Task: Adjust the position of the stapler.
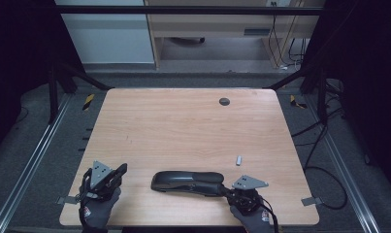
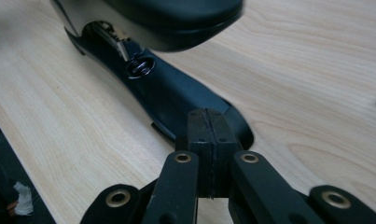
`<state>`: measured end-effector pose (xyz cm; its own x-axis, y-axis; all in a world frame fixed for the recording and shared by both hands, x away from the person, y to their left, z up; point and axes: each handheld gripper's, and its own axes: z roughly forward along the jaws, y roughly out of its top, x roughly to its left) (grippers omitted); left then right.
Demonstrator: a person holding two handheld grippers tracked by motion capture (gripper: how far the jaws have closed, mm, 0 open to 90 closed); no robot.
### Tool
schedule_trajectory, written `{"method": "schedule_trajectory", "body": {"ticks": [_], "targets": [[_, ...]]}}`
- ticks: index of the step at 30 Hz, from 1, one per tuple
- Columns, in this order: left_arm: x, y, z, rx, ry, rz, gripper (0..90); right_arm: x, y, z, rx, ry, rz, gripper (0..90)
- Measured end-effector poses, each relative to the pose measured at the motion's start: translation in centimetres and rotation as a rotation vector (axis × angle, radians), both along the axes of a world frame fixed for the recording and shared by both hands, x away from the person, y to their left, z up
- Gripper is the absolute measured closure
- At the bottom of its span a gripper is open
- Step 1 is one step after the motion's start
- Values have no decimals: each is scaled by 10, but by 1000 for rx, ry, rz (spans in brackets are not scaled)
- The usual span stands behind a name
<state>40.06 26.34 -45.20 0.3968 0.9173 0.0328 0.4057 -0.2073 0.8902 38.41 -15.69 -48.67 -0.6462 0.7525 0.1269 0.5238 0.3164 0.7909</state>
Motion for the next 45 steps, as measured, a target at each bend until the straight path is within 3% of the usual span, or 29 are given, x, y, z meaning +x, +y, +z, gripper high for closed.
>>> {"method": "schedule_trajectory", "body": {"ticks": [10,16,35,36,45], "targets": [[0,4,-1,-5,0,14,900,-5,12,-12,-28,31,41,900],[0,6,-1,-4,-2,23,900,-4,14,-15,-49,39,38,900],[-1,6,0,-7,-10,28,900,-1,13,-17,-56,3,27,900],[-1,7,1,-9,-14,28,900,-2,11,-15,-32,2,26,900],[-2,6,5,-5,-26,23,850,3,-11,-7,2,-38,-57,863]]}}
